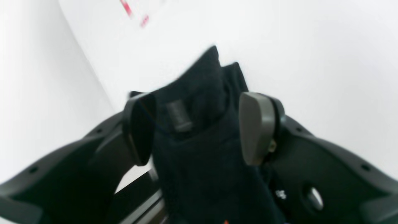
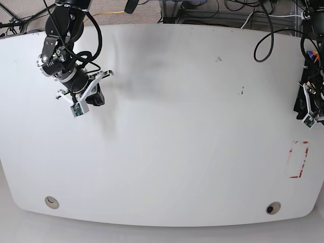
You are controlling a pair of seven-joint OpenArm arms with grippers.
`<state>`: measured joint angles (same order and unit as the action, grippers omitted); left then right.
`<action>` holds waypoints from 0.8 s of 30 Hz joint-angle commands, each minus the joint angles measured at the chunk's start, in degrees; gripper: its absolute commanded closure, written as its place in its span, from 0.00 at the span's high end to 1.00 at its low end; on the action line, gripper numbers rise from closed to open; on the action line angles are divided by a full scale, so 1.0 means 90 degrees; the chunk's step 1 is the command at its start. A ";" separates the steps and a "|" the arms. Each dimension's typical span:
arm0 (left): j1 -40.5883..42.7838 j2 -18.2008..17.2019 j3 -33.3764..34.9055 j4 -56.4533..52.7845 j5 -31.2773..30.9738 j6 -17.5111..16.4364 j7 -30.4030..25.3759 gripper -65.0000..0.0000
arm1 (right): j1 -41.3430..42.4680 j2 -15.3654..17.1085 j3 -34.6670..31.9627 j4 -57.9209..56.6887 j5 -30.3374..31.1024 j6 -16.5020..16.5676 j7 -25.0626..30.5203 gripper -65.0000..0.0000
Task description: Fold the T-shirt properly
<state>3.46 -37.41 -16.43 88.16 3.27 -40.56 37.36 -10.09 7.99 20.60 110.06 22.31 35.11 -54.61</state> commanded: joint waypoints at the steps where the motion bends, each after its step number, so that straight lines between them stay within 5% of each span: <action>1: -0.0214 0.0108 -0.0065 0.0485 0.0023 0.0062 0.0151 0.59 | 0.0041 0.0075 0.0031 0.0123 0.0027 0.0030 0.0173 0.05; 7: -0.0224 0.0997 -0.0055 0.1355 0.0033 0.0062 0.0122 0.59 | -0.0125 0.0172 0.0041 0.0113 -0.0002 0.0020 0.0856 0.05; 14: -0.0058 0.2286 -0.0036 0.1276 0.0081 0.0115 -0.0914 0.49 | -0.0633 0.0231 -0.0076 -0.0180 -0.0920 0.0030 0.2302 0.05; 24: 0.1329 0.2901 0.0755 0.1208 0.0023 0.1542 -0.3111 0.49 | -0.1922 0.0231 -0.0057 -0.0688 -0.1311 0.0001 0.4422 0.05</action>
<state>14.66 -11.64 -9.80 98.04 3.81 -28.10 12.93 -26.50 9.39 19.77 103.22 10.20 35.11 -17.91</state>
